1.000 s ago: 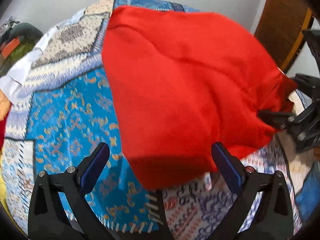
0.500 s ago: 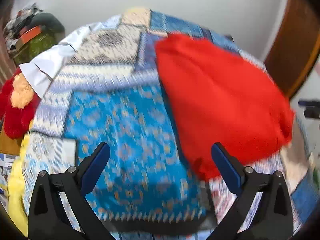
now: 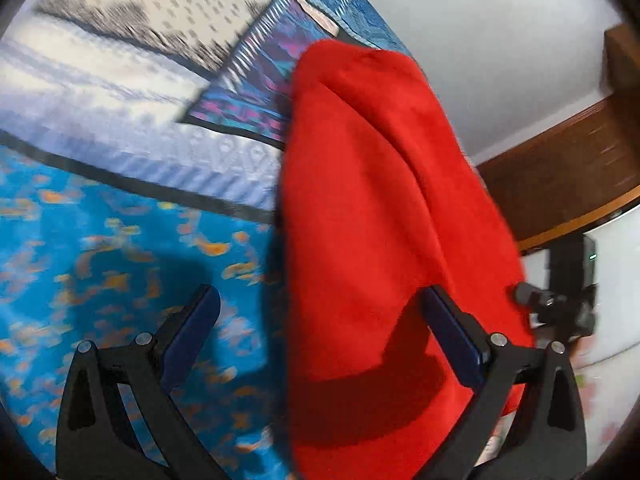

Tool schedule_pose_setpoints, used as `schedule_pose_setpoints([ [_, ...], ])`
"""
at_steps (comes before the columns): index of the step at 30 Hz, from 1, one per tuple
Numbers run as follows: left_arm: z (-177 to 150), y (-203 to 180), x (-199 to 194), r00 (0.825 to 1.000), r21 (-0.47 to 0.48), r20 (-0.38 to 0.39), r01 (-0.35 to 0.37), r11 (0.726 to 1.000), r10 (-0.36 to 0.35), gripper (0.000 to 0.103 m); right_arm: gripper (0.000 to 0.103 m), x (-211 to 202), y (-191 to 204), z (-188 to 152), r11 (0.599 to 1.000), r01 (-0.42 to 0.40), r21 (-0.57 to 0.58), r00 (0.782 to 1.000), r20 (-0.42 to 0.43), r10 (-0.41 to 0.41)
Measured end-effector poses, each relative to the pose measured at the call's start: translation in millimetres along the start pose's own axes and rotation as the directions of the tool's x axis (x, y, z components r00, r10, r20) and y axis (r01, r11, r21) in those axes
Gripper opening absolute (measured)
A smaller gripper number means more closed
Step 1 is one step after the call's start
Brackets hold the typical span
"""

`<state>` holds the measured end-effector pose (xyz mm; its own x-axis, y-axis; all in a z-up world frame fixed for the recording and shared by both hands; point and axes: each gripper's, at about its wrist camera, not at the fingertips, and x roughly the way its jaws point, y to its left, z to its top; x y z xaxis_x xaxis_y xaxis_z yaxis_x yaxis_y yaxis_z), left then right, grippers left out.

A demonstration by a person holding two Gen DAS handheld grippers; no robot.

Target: Fold large clothes

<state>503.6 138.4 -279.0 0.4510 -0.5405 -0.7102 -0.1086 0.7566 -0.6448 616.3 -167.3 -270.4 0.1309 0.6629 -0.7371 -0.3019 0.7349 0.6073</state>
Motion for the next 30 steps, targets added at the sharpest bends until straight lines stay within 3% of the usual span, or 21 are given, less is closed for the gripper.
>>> schedule_pose_setpoints([
  [3, 5, -1, 14, 1.0, 0.001, -0.03, 0.0, 1.0, 0.0, 0.103, 0.103, 14, 7, 5, 0.996, -0.082, -0.024, 0.996, -0.023, 0.081],
  [7, 0, -21, 26, 0.995, 0.075, -0.039, -0.085, 0.994, 0.088, 0.103, 0.103, 27, 14, 8, 0.999, -0.043, -0.025, 0.999, -0.026, 0.042],
  [11, -13, -53, 36, 0.992, 0.18, -0.123, -0.001, 0.984, 0.023, 0.103, 0.101, 29, 22, 5, 0.999, -0.016, -0.03, 1.0, -0.019, 0.015],
  [13, -24, -71, 39, 0.99, 0.273, -0.108, -0.056, 0.96, 0.088, 0.103, 0.093, 32, 24, 2, 0.999, -0.029, -0.033, 0.999, -0.034, 0.028],
  [14, -26, -73, 39, 0.99, 0.279, -0.103, -0.064, 0.958, 0.096, 0.102, 0.08, 34, 26, 0, 0.999, -0.044, -0.026, 0.998, -0.051, 0.042],
  [15, -26, -72, 36, 0.991, 0.263, -0.094, -0.065, 0.963, 0.093, 0.097, 0.062, 36, 25, -4, 0.999, -0.048, -0.008, 0.996, -0.071, 0.048],
  [17, -25, -66, 27, 0.993, 0.212, -0.084, -0.065, 0.975, 0.085, 0.083, 0.041, 40, 24, -8, 0.997, -0.068, 0.024, 0.992, -0.104, 0.07],
  [19, -23, -62, 14, 0.995, 0.154, -0.083, -0.049, 0.987, 0.062, 0.053, 0.034, 40, 28, -11, 0.994, -0.103, 0.048, 0.988, -0.112, 0.107],
  [21, -22, -64, 3, 0.995, 0.133, -0.079, -0.056, 0.99, 0.067, 0.041, 0.028, 36, 38, -11, 0.994, -0.101, 0.031, 0.99, -0.1, 0.104],
  [25, -28, -89, -32, 0.995, 0.217, -0.01, -0.099, 0.971, 0.103, 0.037, 0.023, 23, 76, -12, 0.992, -0.119, -0.031, 0.989, -0.087, 0.116],
  [30, -37, -125, -90, 0.993, 0.296, 0.094, -0.098, 0.95, 0.074, 0.033, 0.023, -1, 131, -27, 0.987, -0.108, -0.12, 0.993, -0.055, 0.102],
])
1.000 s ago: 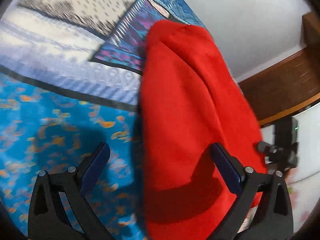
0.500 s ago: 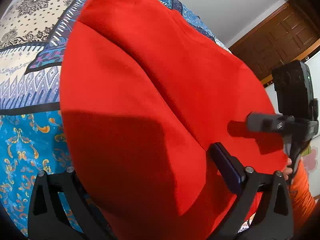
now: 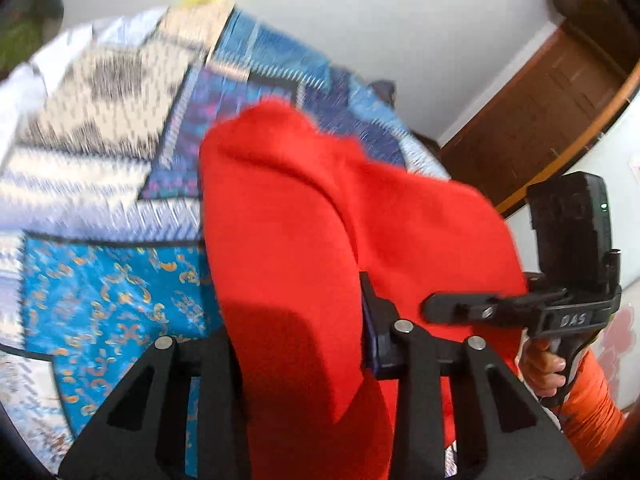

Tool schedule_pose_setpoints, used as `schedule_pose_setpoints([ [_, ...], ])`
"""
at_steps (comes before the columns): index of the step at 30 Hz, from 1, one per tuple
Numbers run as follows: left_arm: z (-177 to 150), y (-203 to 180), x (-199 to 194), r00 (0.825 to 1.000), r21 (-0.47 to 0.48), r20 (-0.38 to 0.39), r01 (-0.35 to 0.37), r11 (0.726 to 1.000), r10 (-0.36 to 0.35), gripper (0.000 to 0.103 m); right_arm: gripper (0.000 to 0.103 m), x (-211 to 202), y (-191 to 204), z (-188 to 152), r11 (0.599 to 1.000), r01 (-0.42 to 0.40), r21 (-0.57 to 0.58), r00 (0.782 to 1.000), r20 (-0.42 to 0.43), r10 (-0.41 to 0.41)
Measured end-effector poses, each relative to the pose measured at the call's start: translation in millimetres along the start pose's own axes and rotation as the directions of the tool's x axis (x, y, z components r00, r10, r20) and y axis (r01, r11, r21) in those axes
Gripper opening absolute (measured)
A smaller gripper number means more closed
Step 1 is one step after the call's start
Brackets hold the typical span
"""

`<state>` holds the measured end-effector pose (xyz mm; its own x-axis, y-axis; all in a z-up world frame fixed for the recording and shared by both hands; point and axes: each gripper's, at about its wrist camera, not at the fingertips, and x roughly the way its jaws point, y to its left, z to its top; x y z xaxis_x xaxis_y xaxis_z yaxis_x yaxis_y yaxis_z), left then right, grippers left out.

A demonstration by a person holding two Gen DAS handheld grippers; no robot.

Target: Fold large clothes

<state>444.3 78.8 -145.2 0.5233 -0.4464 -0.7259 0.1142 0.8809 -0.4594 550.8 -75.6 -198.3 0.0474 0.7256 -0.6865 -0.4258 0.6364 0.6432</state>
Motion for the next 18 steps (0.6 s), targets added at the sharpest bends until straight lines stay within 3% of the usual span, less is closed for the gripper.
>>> schedule_pose_setpoints([
  [3, 7, -3, -33, 0.998, 0.029, 0.051, -0.032, 0.999, 0.031, 0.032, 0.023, -9, 29, -4, 1.0, -0.011, -0.022, 1.0, 0.013, 0.011],
  [10, -18, 15, -108, 0.989, 0.016, 0.135, -0.069, 0.997, 0.067, 0.031, 0.023, -8, 94, -18, 0.995, -0.052, -0.079, 0.998, 0.018, 0.054],
  [18, -72, 74, -141, 0.979, -0.036, 0.084, -0.183, 0.982, 0.186, 0.031, 0.023, 74, 140, -47, 0.99, -0.103, -0.098, 0.989, -0.113, 0.092],
])
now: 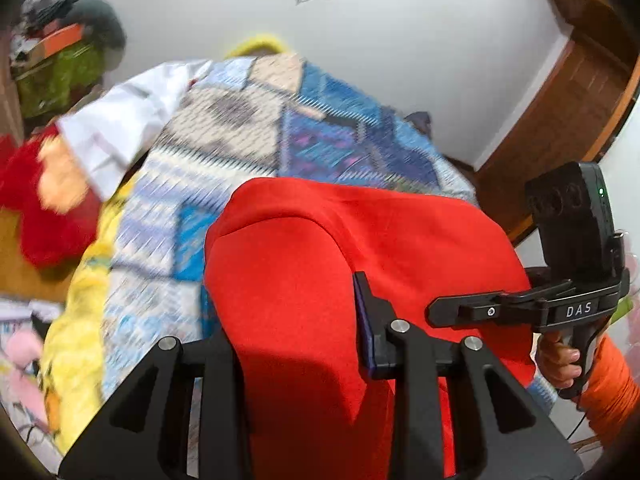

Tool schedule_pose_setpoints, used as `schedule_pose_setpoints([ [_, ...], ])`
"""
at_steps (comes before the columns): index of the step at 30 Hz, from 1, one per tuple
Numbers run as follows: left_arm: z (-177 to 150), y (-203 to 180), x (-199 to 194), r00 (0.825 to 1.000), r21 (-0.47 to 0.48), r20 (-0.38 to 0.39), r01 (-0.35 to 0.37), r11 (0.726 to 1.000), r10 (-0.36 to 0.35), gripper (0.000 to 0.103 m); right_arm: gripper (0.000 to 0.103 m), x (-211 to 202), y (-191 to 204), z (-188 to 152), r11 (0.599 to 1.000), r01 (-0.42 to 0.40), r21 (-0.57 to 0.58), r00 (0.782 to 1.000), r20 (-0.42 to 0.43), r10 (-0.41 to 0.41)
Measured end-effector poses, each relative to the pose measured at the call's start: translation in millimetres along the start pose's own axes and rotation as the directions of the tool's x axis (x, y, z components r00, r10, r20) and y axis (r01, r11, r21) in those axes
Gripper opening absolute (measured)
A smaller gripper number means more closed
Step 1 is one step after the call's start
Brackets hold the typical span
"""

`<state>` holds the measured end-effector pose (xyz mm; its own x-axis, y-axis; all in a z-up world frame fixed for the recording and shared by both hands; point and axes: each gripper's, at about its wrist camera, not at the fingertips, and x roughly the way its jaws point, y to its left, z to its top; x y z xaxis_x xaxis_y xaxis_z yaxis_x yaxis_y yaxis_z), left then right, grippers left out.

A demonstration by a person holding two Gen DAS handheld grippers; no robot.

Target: Fold large clothes

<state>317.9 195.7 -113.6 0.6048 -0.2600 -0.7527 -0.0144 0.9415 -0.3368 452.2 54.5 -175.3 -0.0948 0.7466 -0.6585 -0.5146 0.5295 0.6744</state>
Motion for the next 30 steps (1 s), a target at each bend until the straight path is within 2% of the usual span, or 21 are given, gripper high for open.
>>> schedule_pose_setpoints([
  [5, -49, 51, 18, 0.998, -0.089, -0.063, -0.016, 0.996, 0.01, 0.031, 0.023, 68, -7, -16, 1.0, 0.027, 0.003, 0.993, -0.114, -0.026],
  [7, -69, 61, 27, 0.996, -0.084, -0.084, -0.031, 0.996, 0.024, 0.033, 0.023, 83, -7, -24, 0.996, 0.084, -0.038, 0.986, -0.144, -0.089],
  [9, -86, 66, 34, 0.993, -0.068, -0.104, -0.056, 0.996, 0.049, 0.035, 0.023, 96, -8, -35, 0.979, 0.168, -0.119, 0.97, -0.159, -0.186],
  [11, -101, 71, 43, 0.993, -0.069, -0.109, -0.06, 0.996, 0.052, 0.04, 0.023, 100, -8, -45, 0.961, 0.217, -0.169, 0.958, -0.155, -0.243],
  [13, -112, 74, 46, 0.994, -0.059, -0.095, -0.068, 0.996, 0.063, 0.056, 0.024, 98, -14, -53, 0.949, 0.227, -0.22, 0.954, -0.146, -0.262],
  [14, -114, 74, 47, 0.993, -0.051, -0.088, -0.085, 0.995, 0.08, 0.06, 0.028, 96, -16, -56, 0.943, 0.234, -0.238, 0.952, -0.139, -0.272],
  [16, -120, 76, 50, 0.99, -0.034, -0.08, -0.12, 0.992, 0.117, 0.075, 0.039, 91, -19, -59, 0.932, 0.266, -0.247, 0.945, -0.122, -0.302],
  [17, -121, 76, 51, 0.988, -0.029, -0.082, -0.133, 0.991, 0.13, 0.077, 0.051, 88, -18, -60, 0.921, 0.295, -0.255, 0.938, -0.108, -0.33],
  [18, -124, 77, 52, 0.986, -0.027, -0.084, -0.147, 0.989, 0.144, 0.079, 0.071, 83, -18, -61, 0.901, 0.341, -0.268, 0.924, -0.082, -0.374],
  [20, -128, 78, 50, 0.985, -0.019, -0.081, -0.156, 0.988, 0.154, 0.079, 0.086, 73, -15, -67, 0.849, 0.428, -0.31, 0.893, -0.003, -0.451],
  [25, -134, 65, 29, 0.976, 0.017, -0.038, -0.216, 0.976, 0.216, 0.081, 0.087, 51, -3, -82, 0.799, 0.492, -0.345, 0.86, 0.055, -0.507],
  [28, -138, 50, 15, 0.959, 0.076, 0.001, -0.282, 0.957, 0.282, 0.081, 0.087, 40, 12, -90, 0.751, 0.545, -0.374, 0.832, 0.126, -0.541],
  [29, -138, 46, 10, 0.955, 0.088, 0.012, -0.297, 0.951, 0.297, 0.081, 0.087, 35, 20, -93, 0.725, 0.572, -0.382, 0.815, 0.163, -0.557],
  [30, -139, 42, 5, 0.95, 0.096, 0.023, -0.313, 0.945, 0.312, 0.081, 0.087, 31, 25, -96, 0.716, 0.582, -0.385, 0.809, 0.184, -0.559],
])
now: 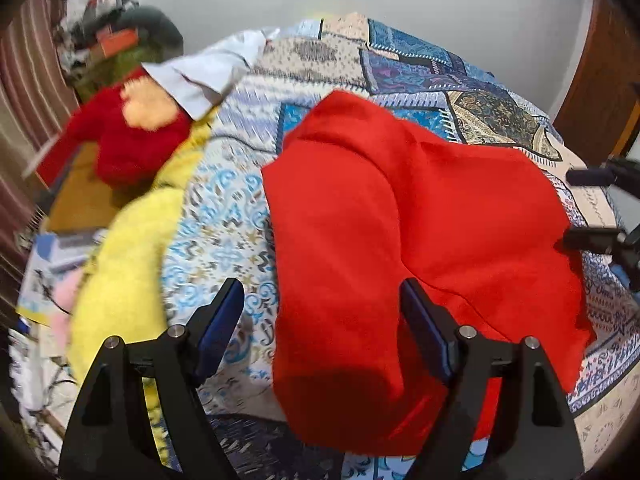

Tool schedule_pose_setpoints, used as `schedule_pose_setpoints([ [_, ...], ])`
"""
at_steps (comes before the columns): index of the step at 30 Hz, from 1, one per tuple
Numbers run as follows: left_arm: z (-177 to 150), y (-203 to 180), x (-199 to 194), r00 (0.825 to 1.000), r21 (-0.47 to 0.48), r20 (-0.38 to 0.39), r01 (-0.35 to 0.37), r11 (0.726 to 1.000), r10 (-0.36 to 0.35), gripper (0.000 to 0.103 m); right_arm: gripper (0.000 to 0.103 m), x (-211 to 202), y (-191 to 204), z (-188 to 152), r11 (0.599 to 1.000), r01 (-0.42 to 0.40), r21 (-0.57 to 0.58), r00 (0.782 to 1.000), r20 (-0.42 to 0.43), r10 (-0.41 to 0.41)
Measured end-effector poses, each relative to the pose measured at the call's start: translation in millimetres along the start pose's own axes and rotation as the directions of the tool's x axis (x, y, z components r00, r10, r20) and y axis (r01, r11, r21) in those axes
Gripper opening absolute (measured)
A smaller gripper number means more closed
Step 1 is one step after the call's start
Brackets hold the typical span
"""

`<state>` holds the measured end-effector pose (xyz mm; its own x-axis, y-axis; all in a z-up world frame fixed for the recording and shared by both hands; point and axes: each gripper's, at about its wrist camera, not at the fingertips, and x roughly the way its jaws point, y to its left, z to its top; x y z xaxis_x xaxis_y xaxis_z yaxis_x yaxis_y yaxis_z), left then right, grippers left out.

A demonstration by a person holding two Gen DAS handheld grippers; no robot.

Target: Fold large clothes

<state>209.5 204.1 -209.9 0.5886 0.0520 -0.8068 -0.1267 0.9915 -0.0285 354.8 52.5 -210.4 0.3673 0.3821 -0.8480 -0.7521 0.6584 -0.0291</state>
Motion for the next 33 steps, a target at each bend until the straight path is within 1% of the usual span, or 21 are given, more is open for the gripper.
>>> schedule_pose_setpoints([
  [3, 2, -2, -21, 0.999, 0.001, 0.037, -0.038, 0.999, 0.038, 0.08, 0.087, -26, 10, 0, 1.0, 0.002, 0.006, 0.998, 0.067, -0.003],
  [7, 8, 4, -58, 0.993, -0.059, 0.099, -0.066, 0.996, 0.071, 0.08, 0.087, -59, 21, 3, 0.999, -0.006, 0.045, 0.987, 0.161, -0.002],
  [10, 12, 8, -95, 0.98, -0.124, 0.178, -0.07, 0.99, 0.092, 0.08, 0.087, -96, 28, 1, 0.997, -0.003, 0.081, 0.964, 0.265, -0.018],
  [13, 15, 6, -138, 0.958, -0.166, 0.272, -0.051, 0.985, 0.096, 0.08, 0.087, -140, 38, -3, 0.993, 0.005, 0.117, 0.922, 0.383, -0.05],
  [15, 15, 1, -168, 0.935, -0.184, 0.338, -0.042, 0.982, 0.103, 0.08, 0.087, -165, 44, -6, 0.99, 0.005, 0.138, 0.893, 0.445, -0.066],
  [16, 15, -3, -184, 0.922, -0.185, 0.374, -0.033, 0.982, 0.102, 0.08, 0.087, -177, 47, -8, 0.989, 0.006, 0.148, 0.879, 0.471, -0.076],
  [17, 13, -7, -195, 0.912, -0.183, 0.398, -0.025, 0.983, 0.098, 0.08, 0.087, -193, 52, -12, 0.987, 0.013, 0.16, 0.855, 0.509, -0.094],
  [18, 12, -12, -209, 0.9, -0.178, 0.427, -0.018, 0.984, 0.093, 0.08, 0.087, -206, 56, -15, 0.985, 0.02, 0.169, 0.837, 0.536, -0.109],
  [19, 11, -15, -217, 0.891, -0.172, 0.445, -0.015, 0.985, 0.091, 0.08, 0.087, -214, 60, -18, 0.985, 0.026, 0.172, 0.825, 0.553, -0.118],
  [20, 9, -19, -228, 0.88, -0.164, 0.467, -0.016, 0.986, 0.092, 0.08, 0.087, -225, 65, -22, 0.984, 0.032, 0.174, 0.808, 0.576, -0.128],
  [21, 6, -25, -240, 0.866, -0.155, 0.491, -0.019, 0.988, 0.094, 0.08, 0.087, -236, 70, -27, 0.983, 0.037, 0.177, 0.789, 0.599, -0.138],
  [23, 0, -36, -258, 0.843, -0.139, 0.529, -0.024, 0.99, 0.095, 0.08, 0.087, -253, 81, -36, 0.982, 0.043, 0.185, 0.761, 0.631, -0.152],
  [25, -7, -47, -275, 0.818, -0.12, 0.569, -0.02, 0.993, 0.086, 0.08, 0.087, -264, 89, -45, 0.98, 0.047, 0.193, 0.745, 0.647, -0.163],
  [27, -14, -56, -287, 0.804, -0.107, 0.588, -0.024, 0.994, 0.083, 0.08, 0.087, -274, 99, -54, 0.977, 0.063, 0.205, 0.728, 0.66, -0.185],
  [28, -17, -63, -292, 0.797, -0.1, 0.598, -0.032, 0.994, 0.086, 0.08, 0.088, -277, 102, -58, 0.975, 0.068, 0.21, 0.723, 0.663, -0.193],
  [31, -25, -73, -301, 0.786, -0.092, 0.612, -0.041, 0.995, 0.089, 0.08, 0.093, -286, 110, -70, 0.97, 0.08, 0.229, 0.713, 0.667, -0.216],
  [33, -31, -79, -306, 0.779, -0.094, 0.62, -0.048, 0.994, 0.096, 0.081, 0.099, -290, 112, -77, 0.966, 0.074, 0.246, 0.711, 0.666, -0.224],
])
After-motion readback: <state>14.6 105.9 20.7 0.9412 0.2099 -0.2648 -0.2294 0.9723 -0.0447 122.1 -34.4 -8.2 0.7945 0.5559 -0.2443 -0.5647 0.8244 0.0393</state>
